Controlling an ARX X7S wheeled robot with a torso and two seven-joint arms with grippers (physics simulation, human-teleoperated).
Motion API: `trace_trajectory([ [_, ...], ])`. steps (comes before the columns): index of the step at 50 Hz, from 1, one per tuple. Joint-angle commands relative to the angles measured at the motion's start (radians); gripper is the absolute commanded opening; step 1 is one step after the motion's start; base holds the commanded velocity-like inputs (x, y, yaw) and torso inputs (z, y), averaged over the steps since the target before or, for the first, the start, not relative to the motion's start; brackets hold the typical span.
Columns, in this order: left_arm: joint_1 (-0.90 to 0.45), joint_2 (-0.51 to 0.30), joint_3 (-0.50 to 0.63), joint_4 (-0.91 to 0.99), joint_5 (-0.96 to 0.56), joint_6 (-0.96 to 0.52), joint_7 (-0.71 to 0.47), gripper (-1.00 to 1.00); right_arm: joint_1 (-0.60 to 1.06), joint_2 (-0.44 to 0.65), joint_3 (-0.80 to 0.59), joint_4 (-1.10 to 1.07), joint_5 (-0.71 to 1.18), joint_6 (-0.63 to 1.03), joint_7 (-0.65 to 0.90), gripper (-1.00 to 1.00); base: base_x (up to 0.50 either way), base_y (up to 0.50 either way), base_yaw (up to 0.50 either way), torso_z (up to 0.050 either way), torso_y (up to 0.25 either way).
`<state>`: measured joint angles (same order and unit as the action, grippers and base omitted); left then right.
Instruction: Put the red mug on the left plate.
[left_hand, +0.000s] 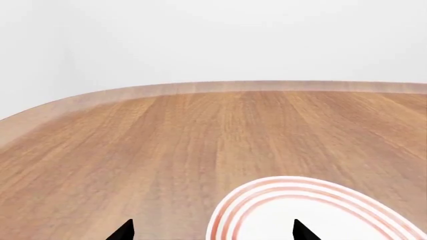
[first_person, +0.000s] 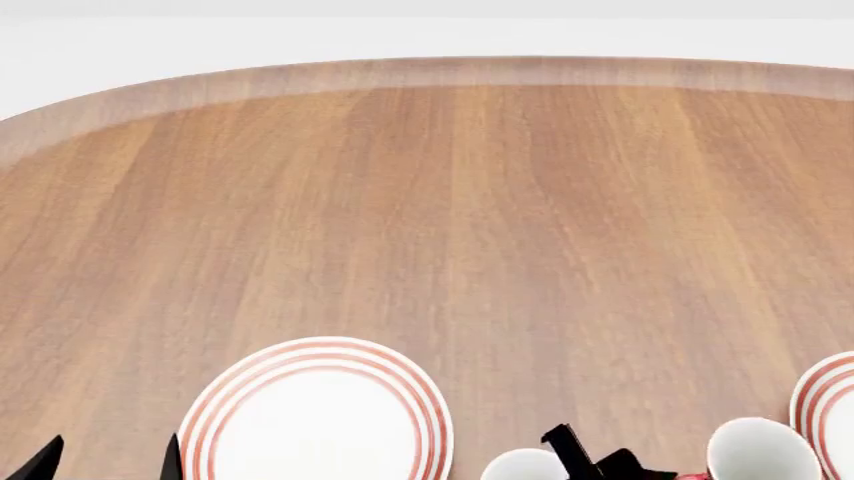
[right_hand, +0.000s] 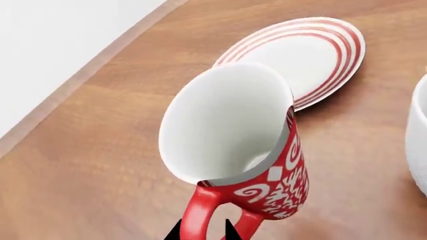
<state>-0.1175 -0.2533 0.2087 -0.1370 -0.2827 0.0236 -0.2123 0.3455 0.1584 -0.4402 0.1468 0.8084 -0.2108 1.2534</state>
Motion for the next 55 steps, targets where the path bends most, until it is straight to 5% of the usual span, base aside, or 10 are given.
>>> trace_trajectory([
  [1, -0.003, -0.002, 0.005, -0.004, -0.001, 0.001, -0.002, 1.0, 0.024, 0.02, -0.07, -0.093, -0.031, 0.046, -0.034, -1.0, 0.0, 0.0, 0.0, 0.0, 0.0],
  [40, -0.004, -0.011, 0.014, -0.003, -0.015, 0.005, -0.009, 1.0, 0.129, 0.032, -0.271, 0.007, -0.009, 0.074, -0.484, -1.0, 0.0, 0.0, 0.0, 0.0, 0.0],
  [55, -0.007, -0.014, 0.021, -0.008, -0.016, 0.002, -0.013, 1.0, 0.173, 0.086, -0.357, 0.063, 0.066, 0.204, -0.689, -1.0, 0.0, 0.0, 0.0, 0.0, 0.0],
])
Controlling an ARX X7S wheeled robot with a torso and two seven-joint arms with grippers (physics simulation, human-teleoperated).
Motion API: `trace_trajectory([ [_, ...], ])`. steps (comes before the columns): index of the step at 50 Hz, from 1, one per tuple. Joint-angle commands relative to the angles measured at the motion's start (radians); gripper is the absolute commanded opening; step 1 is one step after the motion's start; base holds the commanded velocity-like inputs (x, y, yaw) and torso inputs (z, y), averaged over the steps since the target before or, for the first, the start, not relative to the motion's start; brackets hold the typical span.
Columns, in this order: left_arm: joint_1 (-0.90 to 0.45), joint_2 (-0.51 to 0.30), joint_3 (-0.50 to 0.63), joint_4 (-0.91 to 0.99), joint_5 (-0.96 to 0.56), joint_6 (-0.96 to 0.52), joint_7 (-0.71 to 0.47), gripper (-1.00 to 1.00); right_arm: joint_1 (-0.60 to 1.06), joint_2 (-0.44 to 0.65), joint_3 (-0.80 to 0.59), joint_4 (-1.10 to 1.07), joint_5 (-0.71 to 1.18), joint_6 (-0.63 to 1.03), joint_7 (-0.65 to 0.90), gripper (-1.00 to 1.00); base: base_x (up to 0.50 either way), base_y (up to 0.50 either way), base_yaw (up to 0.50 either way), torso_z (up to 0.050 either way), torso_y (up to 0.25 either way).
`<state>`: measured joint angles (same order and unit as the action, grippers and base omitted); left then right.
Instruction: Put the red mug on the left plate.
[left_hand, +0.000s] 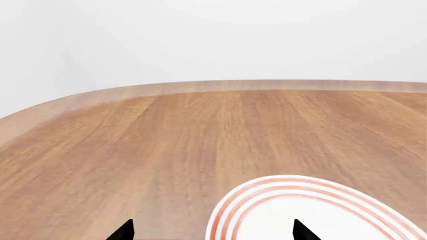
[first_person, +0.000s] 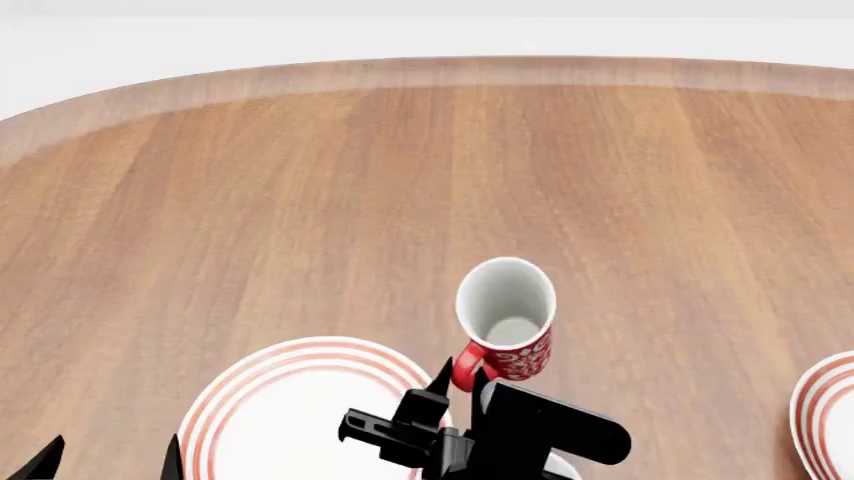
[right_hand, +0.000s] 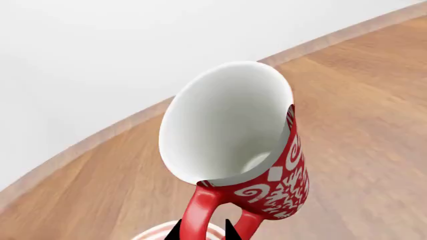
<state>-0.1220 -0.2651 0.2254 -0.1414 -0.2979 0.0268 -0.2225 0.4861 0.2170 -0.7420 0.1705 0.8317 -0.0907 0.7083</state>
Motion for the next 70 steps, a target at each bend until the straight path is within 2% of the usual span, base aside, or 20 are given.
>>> trace_trajectory([
  [1, -0.003, -0.002, 0.005, -0.003, -0.002, -0.001, -0.003, 1.0, 0.029, 0.024, -0.053, 0.046, 0.025, 0.056, -0.148, -1.0, 0.0, 0.0, 0.0, 0.0, 0.0],
  [13, -0.005, -0.005, 0.007, -0.006, -0.006, 0.001, -0.005, 1.0, 0.041, 0.033, -0.095, 0.073, 0.054, 0.072, -0.307, -1.0, 0.0, 0.0, 0.0, 0.0, 0.001],
  [24, -0.004, -0.007, 0.01, -0.002, -0.008, 0.001, -0.01, 1.0, 0.06, 0.045, -0.142, 0.074, 0.065, 0.122, -0.385, -1.0, 0.0, 0.0, 0.0, 0.0, 0.0],
  [47, -0.008, -0.01, 0.018, -0.007, -0.014, 0.002, -0.014, 1.0, 0.12, -0.035, -0.154, 0.287, 0.122, 0.13, -0.602, -1.0, 0.0, 0.0, 0.0, 0.0, 0.0],
  [48, -0.007, -0.011, 0.018, -0.005, -0.013, 0.001, -0.015, 1.0, 0.117, -0.035, -0.147, 0.286, 0.153, 0.132, -0.655, -1.0, 0.0, 0.0, 0.0, 0.0, 0.0],
  [70, -0.005, -0.015, 0.023, -0.003, -0.018, 0.008, -0.021, 1.0, 0.176, -0.104, -0.149, 0.485, 0.137, 0.097, -0.748, -1.0, 0.0, 0.0, 0.0, 0.0, 0.0],
])
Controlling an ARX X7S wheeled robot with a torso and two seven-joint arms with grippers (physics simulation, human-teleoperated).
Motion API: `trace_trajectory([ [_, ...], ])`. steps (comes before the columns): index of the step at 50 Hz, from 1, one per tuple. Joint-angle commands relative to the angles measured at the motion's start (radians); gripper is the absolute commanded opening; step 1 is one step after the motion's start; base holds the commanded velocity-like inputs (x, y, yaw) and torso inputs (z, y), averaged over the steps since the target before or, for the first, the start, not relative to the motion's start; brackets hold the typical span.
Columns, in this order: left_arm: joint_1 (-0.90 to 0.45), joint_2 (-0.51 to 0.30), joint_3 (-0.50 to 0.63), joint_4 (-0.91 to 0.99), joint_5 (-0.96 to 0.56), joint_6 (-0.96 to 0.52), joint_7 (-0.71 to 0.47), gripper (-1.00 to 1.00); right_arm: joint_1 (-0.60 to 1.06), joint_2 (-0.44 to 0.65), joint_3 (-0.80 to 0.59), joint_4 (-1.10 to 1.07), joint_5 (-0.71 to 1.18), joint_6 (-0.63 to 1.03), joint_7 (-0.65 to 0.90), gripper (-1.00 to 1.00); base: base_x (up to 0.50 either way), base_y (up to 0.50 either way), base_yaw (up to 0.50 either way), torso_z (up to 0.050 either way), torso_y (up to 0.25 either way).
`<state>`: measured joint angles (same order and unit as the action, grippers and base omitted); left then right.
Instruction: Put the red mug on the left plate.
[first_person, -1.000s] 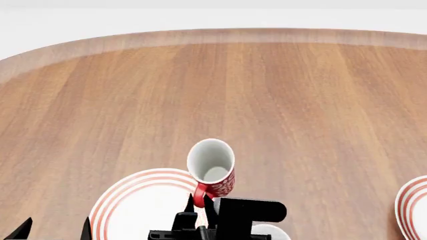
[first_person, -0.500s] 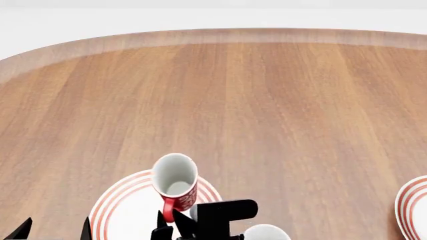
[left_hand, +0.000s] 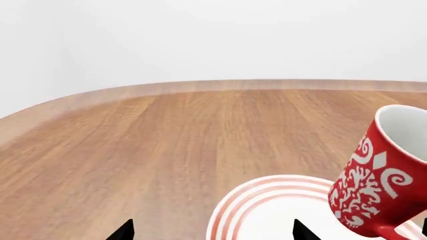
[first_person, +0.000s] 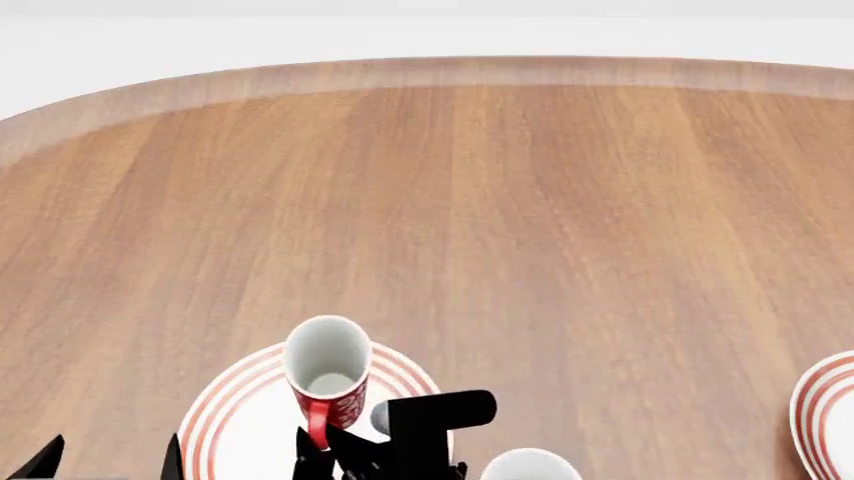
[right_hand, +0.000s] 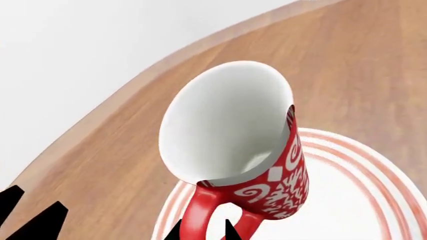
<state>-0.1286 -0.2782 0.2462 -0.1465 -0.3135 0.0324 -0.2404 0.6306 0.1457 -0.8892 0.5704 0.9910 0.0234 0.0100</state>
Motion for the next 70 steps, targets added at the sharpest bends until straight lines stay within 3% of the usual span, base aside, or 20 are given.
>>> trace_trajectory([
  [1, 0.001, -0.002, 0.002, 0.002, -0.003, 0.003, -0.003, 1.0, 0.034, -0.038, -0.003, 0.098, -0.026, -0.02, -0.05, -1.0, 0.0, 0.0, 0.0, 0.0, 0.0],
  [28, 0.001, -0.007, 0.009, 0.001, -0.008, 0.007, -0.009, 1.0, 0.041, -0.035, -0.007, 0.094, -0.027, -0.014, -0.024, -1.0, 0.0, 0.0, 0.0, 0.0, 0.0],
  [41, -0.003, -0.007, 0.012, -0.005, -0.009, 0.013, -0.012, 1.0, 0.084, -0.14, -0.03, 0.374, -0.043, -0.113, -0.159, -1.0, 0.0, 0.0, 0.0, 0.0, 0.001],
  [70, -0.005, -0.012, 0.02, -0.006, -0.016, 0.013, -0.017, 1.0, 0.173, -0.145, -0.483, 0.499, 0.389, -0.269, -0.171, -1.0, 0.0, 0.0, 0.0, 0.0, 0.0],
])
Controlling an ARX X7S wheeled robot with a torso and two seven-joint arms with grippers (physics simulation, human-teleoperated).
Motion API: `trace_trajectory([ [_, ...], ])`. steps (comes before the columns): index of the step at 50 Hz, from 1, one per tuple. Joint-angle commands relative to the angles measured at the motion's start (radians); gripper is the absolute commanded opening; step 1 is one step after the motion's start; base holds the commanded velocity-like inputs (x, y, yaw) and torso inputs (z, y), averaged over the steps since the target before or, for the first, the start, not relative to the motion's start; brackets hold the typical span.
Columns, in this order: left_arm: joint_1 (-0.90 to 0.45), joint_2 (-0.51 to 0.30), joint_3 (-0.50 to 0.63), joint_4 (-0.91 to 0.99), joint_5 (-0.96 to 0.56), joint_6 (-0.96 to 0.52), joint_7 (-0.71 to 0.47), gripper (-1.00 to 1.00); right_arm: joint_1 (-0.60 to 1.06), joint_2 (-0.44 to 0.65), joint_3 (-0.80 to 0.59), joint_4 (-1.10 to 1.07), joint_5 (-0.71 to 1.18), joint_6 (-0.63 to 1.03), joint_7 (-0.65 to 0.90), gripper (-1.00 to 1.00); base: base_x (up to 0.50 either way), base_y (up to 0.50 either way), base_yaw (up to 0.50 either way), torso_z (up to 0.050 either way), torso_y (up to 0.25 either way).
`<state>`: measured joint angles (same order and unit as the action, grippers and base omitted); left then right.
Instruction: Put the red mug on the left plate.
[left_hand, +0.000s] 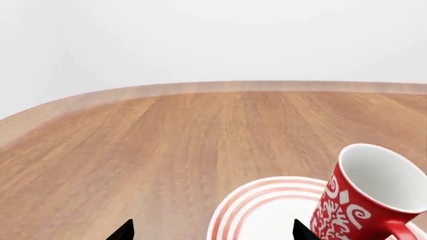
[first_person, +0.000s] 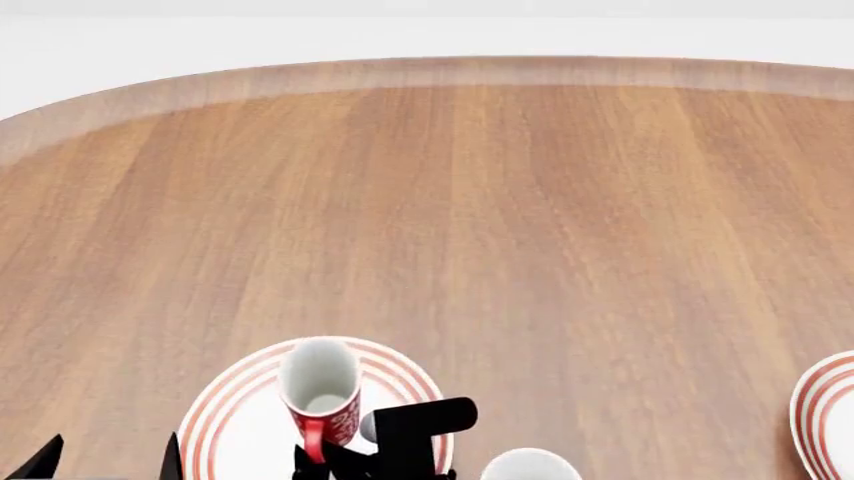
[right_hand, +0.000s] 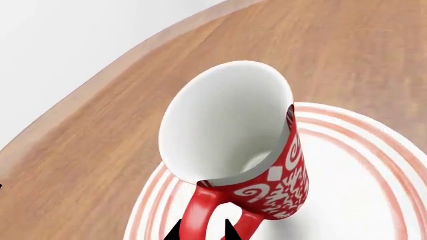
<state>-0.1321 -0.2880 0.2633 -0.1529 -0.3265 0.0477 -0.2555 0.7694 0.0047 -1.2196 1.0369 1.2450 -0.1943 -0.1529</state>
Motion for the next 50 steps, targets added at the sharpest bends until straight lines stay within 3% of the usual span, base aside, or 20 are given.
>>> trace_trajectory([
  [1, -0.001, -0.003, 0.004, 0.001, -0.003, -0.003, -0.001, 1.0, 0.036, -0.004, -0.168, 0.035, 0.15, -0.056, -0.009, -1.0, 0.0, 0.0, 0.0, 0.0, 0.0],
  [14, -0.001, -0.006, 0.006, 0.004, -0.007, -0.003, -0.005, 1.0, 0.05, -0.005, -0.305, 0.054, 0.291, -0.091, -0.022, -1.0, 0.0, 0.0, 0.0, 0.0, 0.0],
  [29, 0.001, -0.009, 0.009, 0.008, -0.01, -0.001, -0.008, 1.0, 0.056, -0.005, -0.344, 0.055, 0.335, -0.097, -0.026, -1.0, 0.0, 0.0, 0.0, 0.0, 0.001],
  [30, 0.001, -0.009, 0.009, 0.009, -0.01, -0.002, -0.009, 1.0, 0.058, -0.005, -0.345, 0.054, 0.339, -0.09, -0.028, 1.0, 0.0, 0.0, 0.0, 0.0, 0.0],
  [50, -0.003, -0.011, 0.016, 0.001, -0.013, 0.0, -0.009, 1.0, 0.063, -0.005, -0.352, 0.052, 0.348, -0.085, -0.027, 1.0, 0.0, 0.0, 0.0, 0.0, 0.0],
])
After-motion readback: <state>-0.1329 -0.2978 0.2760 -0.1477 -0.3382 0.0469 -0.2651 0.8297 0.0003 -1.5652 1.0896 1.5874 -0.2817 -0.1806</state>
